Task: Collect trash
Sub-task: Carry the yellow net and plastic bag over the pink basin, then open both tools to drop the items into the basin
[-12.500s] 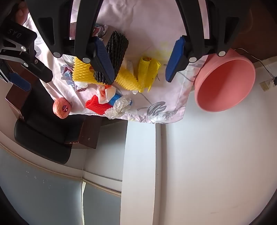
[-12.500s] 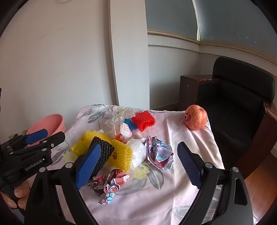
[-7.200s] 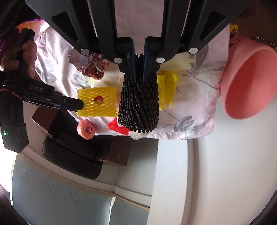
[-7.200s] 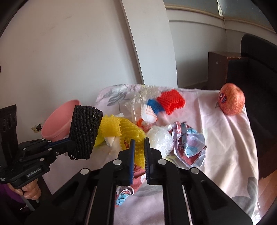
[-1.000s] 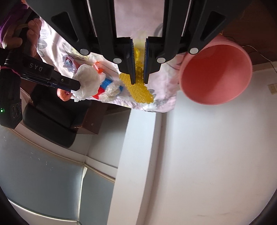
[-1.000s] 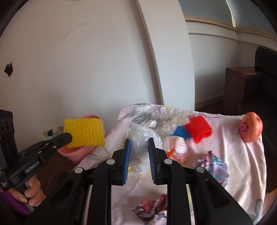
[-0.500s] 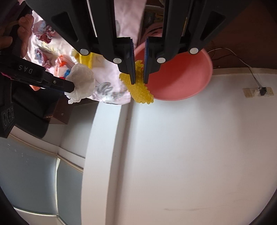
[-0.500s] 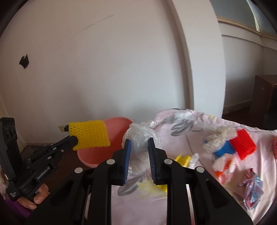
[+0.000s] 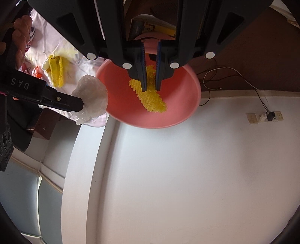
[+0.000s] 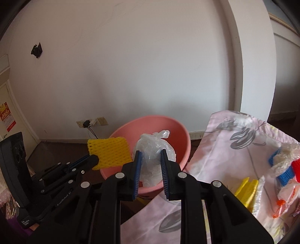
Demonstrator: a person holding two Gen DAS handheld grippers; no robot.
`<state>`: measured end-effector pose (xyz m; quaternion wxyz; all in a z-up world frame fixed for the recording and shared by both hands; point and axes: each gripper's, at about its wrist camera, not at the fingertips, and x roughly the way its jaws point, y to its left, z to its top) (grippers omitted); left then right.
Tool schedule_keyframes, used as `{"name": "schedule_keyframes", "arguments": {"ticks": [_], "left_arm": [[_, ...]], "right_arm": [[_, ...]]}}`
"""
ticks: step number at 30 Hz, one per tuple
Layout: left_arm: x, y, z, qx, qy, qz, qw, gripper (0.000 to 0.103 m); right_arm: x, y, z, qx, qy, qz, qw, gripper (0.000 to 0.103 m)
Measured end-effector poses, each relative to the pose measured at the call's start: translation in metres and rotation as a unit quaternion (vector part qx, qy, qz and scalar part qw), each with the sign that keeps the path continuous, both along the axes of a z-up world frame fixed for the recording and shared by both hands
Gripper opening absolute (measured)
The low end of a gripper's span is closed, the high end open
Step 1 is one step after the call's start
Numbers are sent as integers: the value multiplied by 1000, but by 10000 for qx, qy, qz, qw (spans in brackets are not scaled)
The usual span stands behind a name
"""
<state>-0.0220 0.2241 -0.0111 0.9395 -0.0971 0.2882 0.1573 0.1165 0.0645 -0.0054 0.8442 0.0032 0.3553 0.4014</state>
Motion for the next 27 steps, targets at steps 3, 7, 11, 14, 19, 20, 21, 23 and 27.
{"name": "schedule_keyframes", "arguments": {"ticks": [3, 7, 11, 14, 19, 20, 21, 23, 27], "left_arm": [[3, 7, -6, -15, 108, 37, 9999, 8], [6, 10, -13, -49, 194, 52, 9998, 8], [7, 11, -19, -74, 235, 64, 9997, 9], [7, 10, -21, -71, 213, 116, 9997, 10], [5, 8, -21, -108, 186, 141, 9997, 26], [5, 7, -20, -97, 166, 158, 9997, 28], [4, 7, -19, -105, 146, 151, 9997, 28], [4, 8, -18, -120, 121, 133, 9998, 28], [3, 5, -12, -117, 58, 99, 9999, 29]], "right_arm": [[7, 10, -11, -91, 80, 46, 9999, 21], [13, 21, -22, -209, 165, 103, 9996, 21], [14, 28, -27, -308, 246, 144, 9991, 22], [16, 32, -32, -349, 379, 175, 9985, 28], [18, 33, -34, -319, 405, 197, 9985, 37], [18, 32, -33, -318, 398, 186, 9985, 37], [18, 31, -33, -304, 392, 175, 9986, 37], [17, 29, -30, -260, 368, 162, 9989, 37], [13, 22, -22, -213, 240, 122, 9994, 37]]}}
